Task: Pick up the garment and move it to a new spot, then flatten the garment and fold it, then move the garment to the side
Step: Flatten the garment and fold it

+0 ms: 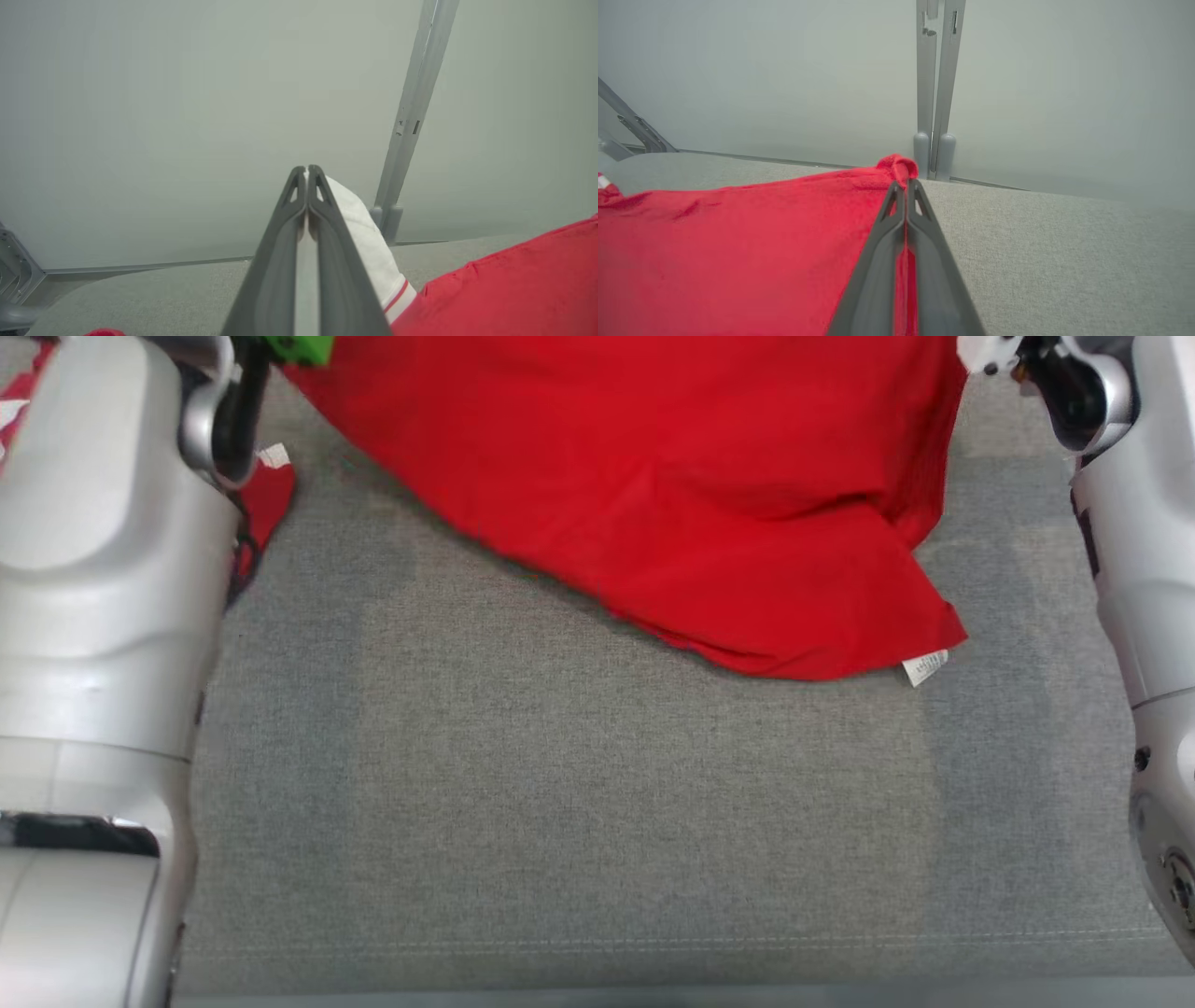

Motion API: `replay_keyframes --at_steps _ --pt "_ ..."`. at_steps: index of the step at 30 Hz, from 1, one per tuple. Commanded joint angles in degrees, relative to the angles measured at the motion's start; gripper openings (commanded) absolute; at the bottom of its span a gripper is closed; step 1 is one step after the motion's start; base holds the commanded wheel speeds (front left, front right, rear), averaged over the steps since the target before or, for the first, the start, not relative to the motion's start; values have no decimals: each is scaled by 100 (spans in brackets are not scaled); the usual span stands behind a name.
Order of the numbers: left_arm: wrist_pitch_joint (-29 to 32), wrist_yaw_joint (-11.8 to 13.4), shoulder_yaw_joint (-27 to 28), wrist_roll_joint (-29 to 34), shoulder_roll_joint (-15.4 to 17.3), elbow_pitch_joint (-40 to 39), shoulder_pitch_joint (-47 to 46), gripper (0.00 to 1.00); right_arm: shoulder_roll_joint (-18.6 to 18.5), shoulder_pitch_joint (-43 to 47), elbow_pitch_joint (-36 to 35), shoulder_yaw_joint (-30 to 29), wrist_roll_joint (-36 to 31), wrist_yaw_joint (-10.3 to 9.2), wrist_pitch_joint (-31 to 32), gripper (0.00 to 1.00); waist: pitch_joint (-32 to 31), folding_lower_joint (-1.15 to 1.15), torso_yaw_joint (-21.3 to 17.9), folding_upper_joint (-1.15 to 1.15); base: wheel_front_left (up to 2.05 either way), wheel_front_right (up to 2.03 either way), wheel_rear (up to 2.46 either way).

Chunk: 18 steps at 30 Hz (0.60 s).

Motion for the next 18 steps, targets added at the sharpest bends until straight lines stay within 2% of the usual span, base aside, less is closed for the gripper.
replay_keyframes --at_steps 1,12,18 --pt "-45 -17 31 7 103 -58 -169 0 -57 -94 -37 11 49 -6 -51 0 -147 0 -87 0 0 0 0" --pt "-327 -108 -265 -449 858 -1180 -955 0 -258 -636 -52 533 192 -6 -916 0 -675 0 -357 0 0 0 0" --pt "-450 -110 -161 -671 909 -1410 -1152 0 -302 -810 -12 538 10 -6 -1355 0 -795 0 -483 0 0 0 0"
